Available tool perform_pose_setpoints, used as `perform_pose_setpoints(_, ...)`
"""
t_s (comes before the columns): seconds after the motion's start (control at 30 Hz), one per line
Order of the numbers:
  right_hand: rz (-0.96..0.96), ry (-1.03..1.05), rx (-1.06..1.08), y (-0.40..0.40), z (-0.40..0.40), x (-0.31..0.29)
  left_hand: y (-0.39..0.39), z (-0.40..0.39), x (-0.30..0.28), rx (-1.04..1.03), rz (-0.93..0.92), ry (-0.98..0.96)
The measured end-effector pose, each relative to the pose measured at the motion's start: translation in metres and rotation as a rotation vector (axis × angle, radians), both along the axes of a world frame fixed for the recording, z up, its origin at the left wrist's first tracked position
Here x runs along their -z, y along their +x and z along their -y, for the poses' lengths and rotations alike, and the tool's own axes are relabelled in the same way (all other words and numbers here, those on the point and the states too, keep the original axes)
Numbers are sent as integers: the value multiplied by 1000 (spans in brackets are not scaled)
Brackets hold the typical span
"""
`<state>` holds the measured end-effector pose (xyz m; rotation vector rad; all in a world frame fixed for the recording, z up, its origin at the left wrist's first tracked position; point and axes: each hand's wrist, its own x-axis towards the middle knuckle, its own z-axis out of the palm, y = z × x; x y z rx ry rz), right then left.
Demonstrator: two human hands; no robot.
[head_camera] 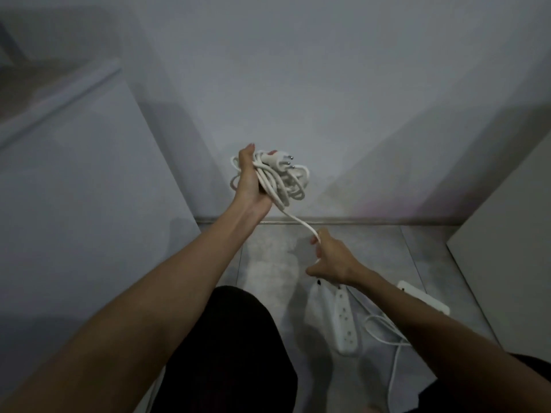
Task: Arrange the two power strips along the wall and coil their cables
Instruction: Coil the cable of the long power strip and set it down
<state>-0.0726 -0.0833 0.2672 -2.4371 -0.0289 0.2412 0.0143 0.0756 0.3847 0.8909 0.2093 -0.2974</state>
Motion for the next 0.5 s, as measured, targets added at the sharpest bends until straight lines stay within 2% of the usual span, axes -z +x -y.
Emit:
perform_pose_setpoints(0.07,34,-33,-9,1,-4,-3,11,-1,7,-97,1,86)
perform_pose_setpoints(0.2,82,-239,-143,7,-8,-16,28,-21,31,-252,-41,297)
perform_pose_setpoints(0.4,85,-427,-368,35,-15,-38,29,-43,55,-200,63,526)
perform_pose_setpoints(0.5,81,-437,-423,53,-32,-43,35,-51,65,-132,186,832)
